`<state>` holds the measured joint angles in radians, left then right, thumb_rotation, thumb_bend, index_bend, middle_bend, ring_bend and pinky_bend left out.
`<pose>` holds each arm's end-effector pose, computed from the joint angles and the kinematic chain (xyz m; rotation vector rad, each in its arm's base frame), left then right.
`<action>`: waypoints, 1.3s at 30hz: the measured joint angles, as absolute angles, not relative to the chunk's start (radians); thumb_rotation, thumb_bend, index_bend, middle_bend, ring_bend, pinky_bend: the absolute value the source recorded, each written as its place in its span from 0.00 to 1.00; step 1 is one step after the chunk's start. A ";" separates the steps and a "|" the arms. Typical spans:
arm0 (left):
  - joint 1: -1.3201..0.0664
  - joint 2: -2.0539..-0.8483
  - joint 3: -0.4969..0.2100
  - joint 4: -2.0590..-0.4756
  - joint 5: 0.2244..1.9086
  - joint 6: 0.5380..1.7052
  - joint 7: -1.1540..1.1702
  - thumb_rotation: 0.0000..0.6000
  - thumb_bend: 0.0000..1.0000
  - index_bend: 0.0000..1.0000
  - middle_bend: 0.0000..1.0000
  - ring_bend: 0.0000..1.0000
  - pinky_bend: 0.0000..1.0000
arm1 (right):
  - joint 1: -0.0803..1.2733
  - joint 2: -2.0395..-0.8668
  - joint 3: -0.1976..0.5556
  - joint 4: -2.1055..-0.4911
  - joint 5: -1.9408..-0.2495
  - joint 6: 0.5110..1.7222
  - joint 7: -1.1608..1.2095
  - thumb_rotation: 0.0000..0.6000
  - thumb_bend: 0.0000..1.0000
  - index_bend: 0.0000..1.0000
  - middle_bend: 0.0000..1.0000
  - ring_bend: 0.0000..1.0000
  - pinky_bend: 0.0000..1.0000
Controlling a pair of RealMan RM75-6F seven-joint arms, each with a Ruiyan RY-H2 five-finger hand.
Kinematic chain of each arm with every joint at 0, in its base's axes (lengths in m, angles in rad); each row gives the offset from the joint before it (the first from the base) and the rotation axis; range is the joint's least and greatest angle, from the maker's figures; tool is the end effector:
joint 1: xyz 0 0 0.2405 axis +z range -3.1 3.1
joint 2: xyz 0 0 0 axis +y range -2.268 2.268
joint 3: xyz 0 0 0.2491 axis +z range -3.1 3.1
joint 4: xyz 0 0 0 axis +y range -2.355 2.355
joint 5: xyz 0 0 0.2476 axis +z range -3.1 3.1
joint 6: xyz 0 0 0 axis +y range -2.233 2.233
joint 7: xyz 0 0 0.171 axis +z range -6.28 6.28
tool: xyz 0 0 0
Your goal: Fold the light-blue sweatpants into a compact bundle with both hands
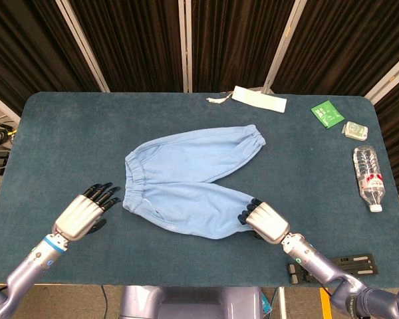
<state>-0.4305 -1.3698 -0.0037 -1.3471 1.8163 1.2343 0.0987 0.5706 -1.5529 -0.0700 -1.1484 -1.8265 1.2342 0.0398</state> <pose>-0.2373 0.2825 -0.0024 -2.0446 -0.5340 -0.9683 -0.2147 -0.2985 -0.0577 2.1784 -0.5515 1.0678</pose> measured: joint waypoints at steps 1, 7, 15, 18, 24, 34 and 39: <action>-0.446 -1.393 -0.006 -1.324 1.817 1.225 0.093 1.00 0.32 0.27 0.12 0.10 0.19 | 0.572 -1.553 -0.069 -1.152 -1.823 1.231 0.039 1.00 0.45 0.65 0.63 0.52 0.40; -0.515 -1.504 -0.014 -1.201 1.814 1.178 0.047 1.00 0.32 0.30 0.12 0.12 0.21 | 0.574 -1.553 -0.071 -1.164 -1.813 1.229 0.034 1.00 0.46 0.66 0.63 0.52 0.40; -0.563 -1.589 -0.018 -1.110 1.770 1.124 0.043 1.00 0.37 0.33 0.13 0.16 0.27 | 0.578 -1.544 -0.076 -1.173 -1.809 1.229 0.032 1.00 0.47 0.66 0.63 0.52 0.40; -0.578 -1.611 -0.016 -1.091 1.751 1.108 0.044 1.00 0.41 0.39 0.21 0.24 0.35 | 0.579 -1.541 -0.078 -1.176 -1.806 1.228 0.033 1.00 0.48 0.66 0.63 0.52 0.40; -0.588 -1.614 0.003 -1.087 1.743 1.110 0.046 1.00 0.51 0.59 0.39 0.40 0.50 | 0.583 -1.529 -0.087 -1.186 -1.805 1.221 0.062 1.00 0.48 0.66 0.63 0.52 0.41; -0.586 -1.564 0.051 -1.101 1.773 1.164 0.004 1.00 0.52 0.66 0.45 0.45 0.54 | 0.594 -1.492 -0.110 -1.211 -1.811 1.217 0.155 1.00 0.52 0.66 0.64 0.53 0.42; -0.580 -1.528 0.076 -1.114 1.799 1.199 0.000 1.00 0.52 0.66 0.45 0.45 0.54 | 0.596 -1.462 -0.122 -1.238 -1.815 1.220 0.189 1.00 0.54 0.67 0.64 0.53 0.42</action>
